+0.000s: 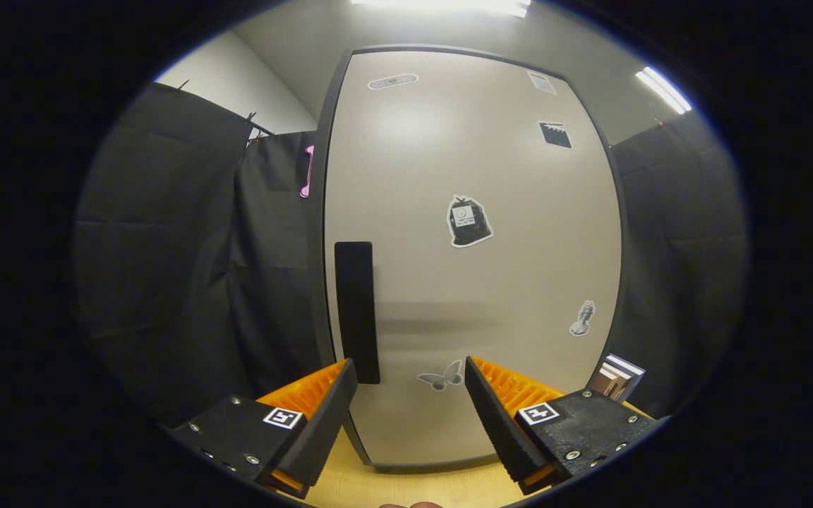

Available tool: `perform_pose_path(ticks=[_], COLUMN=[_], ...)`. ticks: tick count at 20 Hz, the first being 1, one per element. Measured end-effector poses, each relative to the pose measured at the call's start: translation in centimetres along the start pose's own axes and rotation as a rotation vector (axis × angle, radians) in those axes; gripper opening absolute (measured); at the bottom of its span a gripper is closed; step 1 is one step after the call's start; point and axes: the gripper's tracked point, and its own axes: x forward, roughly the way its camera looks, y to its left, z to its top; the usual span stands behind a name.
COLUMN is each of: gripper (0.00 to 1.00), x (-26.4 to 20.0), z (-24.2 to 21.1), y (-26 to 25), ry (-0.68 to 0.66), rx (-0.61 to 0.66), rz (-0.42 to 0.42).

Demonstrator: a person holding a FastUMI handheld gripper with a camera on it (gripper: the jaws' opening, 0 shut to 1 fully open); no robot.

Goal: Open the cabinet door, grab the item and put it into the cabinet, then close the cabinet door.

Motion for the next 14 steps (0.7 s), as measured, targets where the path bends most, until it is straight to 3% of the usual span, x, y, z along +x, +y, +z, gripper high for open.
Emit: perform_pose_path(ticks=[4, 6, 9, 14], gripper=[0.92, 0.81, 0.42, 0.32], x=[2.4, 3.3, 3.4, 3.7], z=[-1.0, -1.2, -0.7, -0.6], y=[1.9, 2.6, 3.3, 3.2], ry=[0.053, 0.064, 0.044, 0.045], rx=[-0.029, -0.020, -0.031, -0.064], rz=[0.018, 0.025, 0.028, 0.059])
